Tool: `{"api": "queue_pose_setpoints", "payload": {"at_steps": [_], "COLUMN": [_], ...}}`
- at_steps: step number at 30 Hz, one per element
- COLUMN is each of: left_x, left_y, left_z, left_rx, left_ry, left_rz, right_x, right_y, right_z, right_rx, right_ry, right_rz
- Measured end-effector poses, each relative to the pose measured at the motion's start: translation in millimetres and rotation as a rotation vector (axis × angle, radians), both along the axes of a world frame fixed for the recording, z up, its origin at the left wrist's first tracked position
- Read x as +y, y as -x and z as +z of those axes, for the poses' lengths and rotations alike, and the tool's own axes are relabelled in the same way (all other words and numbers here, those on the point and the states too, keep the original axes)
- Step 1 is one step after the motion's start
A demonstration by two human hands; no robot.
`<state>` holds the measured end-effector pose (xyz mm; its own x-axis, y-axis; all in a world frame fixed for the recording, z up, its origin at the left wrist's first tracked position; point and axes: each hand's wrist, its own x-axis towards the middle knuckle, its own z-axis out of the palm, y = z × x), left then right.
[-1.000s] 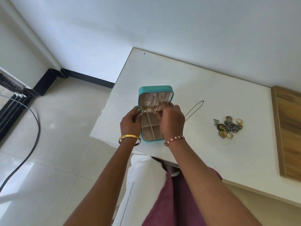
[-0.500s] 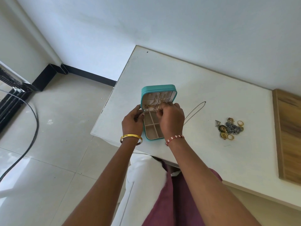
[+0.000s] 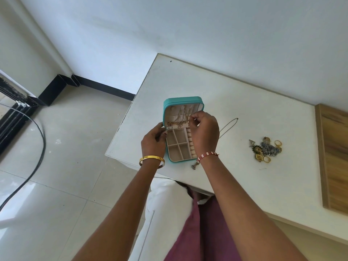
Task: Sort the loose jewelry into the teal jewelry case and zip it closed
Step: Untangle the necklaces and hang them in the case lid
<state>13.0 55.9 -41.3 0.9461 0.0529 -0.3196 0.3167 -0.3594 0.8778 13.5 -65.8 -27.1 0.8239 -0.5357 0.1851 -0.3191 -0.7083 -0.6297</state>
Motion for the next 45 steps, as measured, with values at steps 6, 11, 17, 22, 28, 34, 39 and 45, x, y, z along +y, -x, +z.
{"api": "queue_pose_setpoints", "payload": {"at_steps": [6,11,17,22,28,34,39,45], "left_x": [-0.1,2.2,11.1,9.4,3.0,-5.7,-19.9,-45.1], "left_y": [0.1,-0.3,2.0,26.3,52.4,70.8,86.8,110.7], "left_z": [-1.1,1.4,6.0,11.1,21.7,35.1,36.3,35.5], "left_rx": [0.005,0.02,0.034,0.04,0.045,-0.008,-0.073,-0.031], "left_ry": [0.004,0.012,0.0,-0.007,0.016,-0.007,-0.014,0.043], "left_rz": [0.008,-0.002,-0.007,0.023,0.104,0.135,0.103,-0.037], "right_x": [-7.9,-13.6,-28.9,-33.7,-28.9,-38.5,-57.8,-68.1], "right_y": [6.4,24.3,63.8,93.6,103.6,127.2,139.2,133.8], "right_z": [-5.3,2.0,0.3,-12.6,-12.8,-12.0,-9.3,-8.9], "right_rx": [0.012,-0.065,0.012,0.234,0.492,0.544,0.526,0.318], "right_ry": [0.075,-0.116,-0.202,-0.204,0.0,0.069,-0.107,-0.225], "right_rz": [0.086,0.04,-0.062,0.022,0.234,0.263,0.276,-0.003]}}
